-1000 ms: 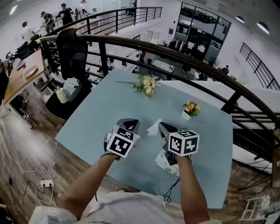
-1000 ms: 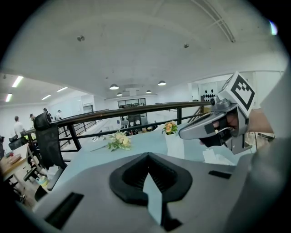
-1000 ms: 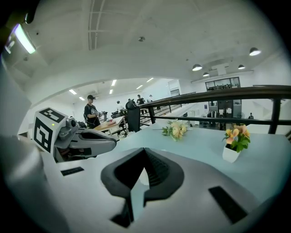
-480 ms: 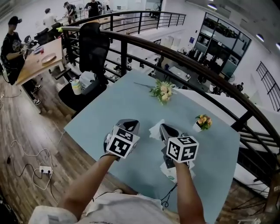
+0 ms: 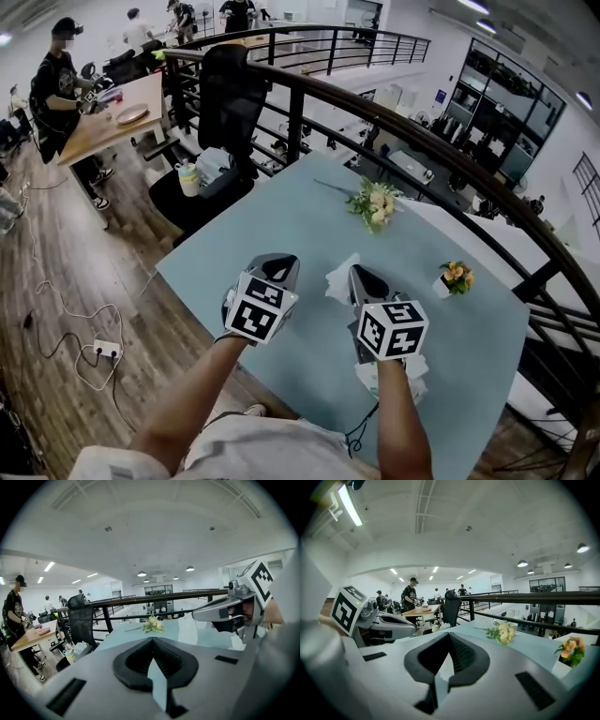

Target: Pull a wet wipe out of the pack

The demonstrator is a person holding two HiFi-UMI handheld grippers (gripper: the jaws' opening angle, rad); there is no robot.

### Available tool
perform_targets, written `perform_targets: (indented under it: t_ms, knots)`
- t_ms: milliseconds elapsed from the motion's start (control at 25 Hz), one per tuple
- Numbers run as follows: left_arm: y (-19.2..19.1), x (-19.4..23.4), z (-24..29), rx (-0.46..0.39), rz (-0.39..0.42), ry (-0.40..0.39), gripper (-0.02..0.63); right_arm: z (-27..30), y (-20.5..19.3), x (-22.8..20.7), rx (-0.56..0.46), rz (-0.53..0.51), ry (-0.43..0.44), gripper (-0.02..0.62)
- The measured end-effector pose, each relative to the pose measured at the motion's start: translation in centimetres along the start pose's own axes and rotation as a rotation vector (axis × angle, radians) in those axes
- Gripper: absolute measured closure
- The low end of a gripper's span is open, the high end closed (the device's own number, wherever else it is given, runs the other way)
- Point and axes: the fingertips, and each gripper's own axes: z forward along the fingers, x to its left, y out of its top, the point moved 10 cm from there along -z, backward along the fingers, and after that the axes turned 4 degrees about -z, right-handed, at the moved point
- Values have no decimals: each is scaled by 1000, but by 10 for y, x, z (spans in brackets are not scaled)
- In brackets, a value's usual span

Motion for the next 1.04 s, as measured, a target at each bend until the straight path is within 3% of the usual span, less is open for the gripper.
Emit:
perform_targets:
  t_ms: [200, 1040]
  knots:
    - [-1, 9, -5, -14, 10, 18, 612, 1, 1, 2, -21, -50, -40, 591]
    - [1, 21, 1, -43, -18, 25, 612, -1, 6, -9, -54, -45, -104, 591]
